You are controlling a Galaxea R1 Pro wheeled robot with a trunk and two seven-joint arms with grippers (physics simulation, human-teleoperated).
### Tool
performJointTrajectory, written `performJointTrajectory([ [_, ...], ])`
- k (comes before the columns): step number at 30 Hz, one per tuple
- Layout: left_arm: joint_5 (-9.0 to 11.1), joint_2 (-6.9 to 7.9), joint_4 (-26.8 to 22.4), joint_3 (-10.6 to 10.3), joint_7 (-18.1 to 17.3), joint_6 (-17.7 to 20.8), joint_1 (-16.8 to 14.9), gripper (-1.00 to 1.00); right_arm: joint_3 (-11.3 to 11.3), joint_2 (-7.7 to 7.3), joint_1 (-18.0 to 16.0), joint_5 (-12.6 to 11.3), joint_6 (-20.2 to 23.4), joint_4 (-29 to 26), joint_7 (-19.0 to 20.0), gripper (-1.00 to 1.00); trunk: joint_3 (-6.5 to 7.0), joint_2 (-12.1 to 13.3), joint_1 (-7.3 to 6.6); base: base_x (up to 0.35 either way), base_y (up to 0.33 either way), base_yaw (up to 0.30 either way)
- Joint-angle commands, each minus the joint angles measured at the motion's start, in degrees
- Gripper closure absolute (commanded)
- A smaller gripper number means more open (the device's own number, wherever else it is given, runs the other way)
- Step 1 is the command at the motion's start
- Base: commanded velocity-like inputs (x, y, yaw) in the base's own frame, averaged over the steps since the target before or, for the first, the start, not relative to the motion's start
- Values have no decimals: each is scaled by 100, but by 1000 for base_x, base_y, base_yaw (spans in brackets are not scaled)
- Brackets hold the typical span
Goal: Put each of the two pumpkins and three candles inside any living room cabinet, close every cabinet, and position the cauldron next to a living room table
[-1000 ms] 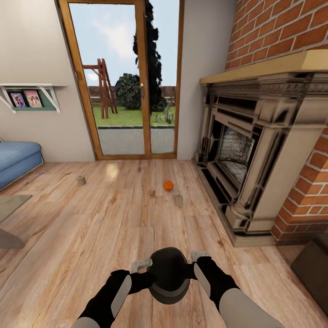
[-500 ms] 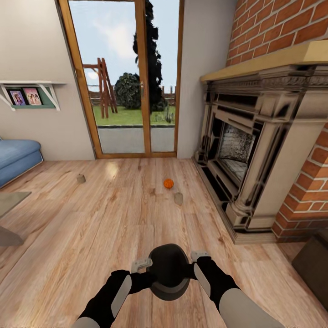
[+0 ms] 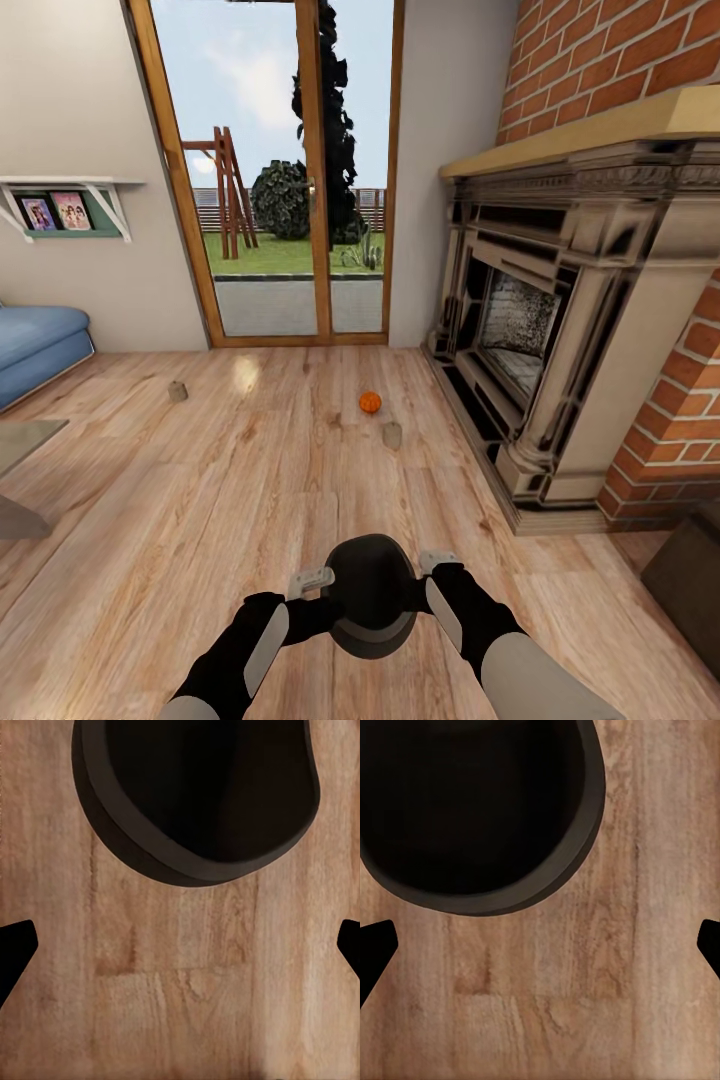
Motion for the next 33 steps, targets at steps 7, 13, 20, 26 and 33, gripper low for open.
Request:
performJointTrajectory([
  [7,0,0,0,0,-1,2,0,-100,0,0,2,0,0,0,0,-100,0,0,0,7,0,0],
  [13,0,0,0,0,-1,-14,0,-100,0,0,2,0,0,0,0,-100,0,0,0,104,0,0],
  [20,1,0,0,14,-9,0,0,-100,0,0,2,0,0,0,0,-100,0,0,0,9,1,0],
  [26,1,0,0,9,-3,-10,0,-100,0,0,0,0,0,0,0,-100,0,0,0,2,84,0],
  [33,0,0,0,4,7,-6,-1,-100,0,0,2,0,0,0,0,-100,0,0,0,168,-81,0],
])
